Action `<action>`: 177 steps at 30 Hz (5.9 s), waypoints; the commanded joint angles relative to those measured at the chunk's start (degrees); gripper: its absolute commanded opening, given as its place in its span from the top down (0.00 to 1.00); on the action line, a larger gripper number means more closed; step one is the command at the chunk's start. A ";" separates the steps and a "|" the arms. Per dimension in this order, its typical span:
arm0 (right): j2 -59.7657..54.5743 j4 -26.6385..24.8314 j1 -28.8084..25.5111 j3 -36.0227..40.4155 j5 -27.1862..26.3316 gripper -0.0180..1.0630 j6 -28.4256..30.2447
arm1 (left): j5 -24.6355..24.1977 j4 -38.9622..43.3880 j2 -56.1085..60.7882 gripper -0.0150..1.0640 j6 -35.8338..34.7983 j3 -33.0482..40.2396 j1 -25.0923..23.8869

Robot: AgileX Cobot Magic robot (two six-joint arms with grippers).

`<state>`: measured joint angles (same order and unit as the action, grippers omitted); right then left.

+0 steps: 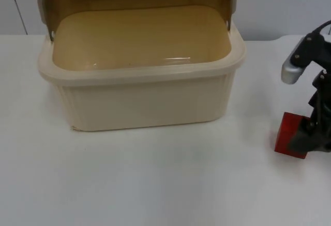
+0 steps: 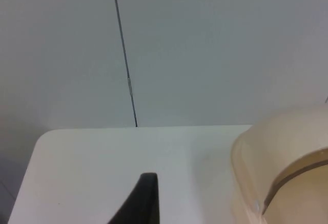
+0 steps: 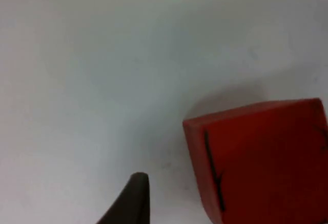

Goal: Open the box lid with the left hand, place the block into the box with the right hand, then close the box lid with the left hand.

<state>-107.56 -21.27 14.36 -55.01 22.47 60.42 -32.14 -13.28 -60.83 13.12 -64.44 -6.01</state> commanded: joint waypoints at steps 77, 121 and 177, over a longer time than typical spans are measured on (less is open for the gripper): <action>28.50 -11.18 22.50 -0.84 -8.75 0.98 -21.00 | 0.99 2.07 0.19 0.02 -0.29 0.05 0.21; -4.78 -15.03 24.21 -15.22 -34.28 0.01 -23.36 | 0.49 2.21 0.19 0.02 -0.29 0.05 0.21; 50.77 19.64 -17.80 -4.79 6.66 0.01 -45.02 | -0.13 1.94 0.19 0.02 -1.60 0.05 0.21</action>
<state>-57.43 -1.94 -3.11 -59.48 28.84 15.63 -32.61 -11.18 -60.83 12.04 -64.44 -6.01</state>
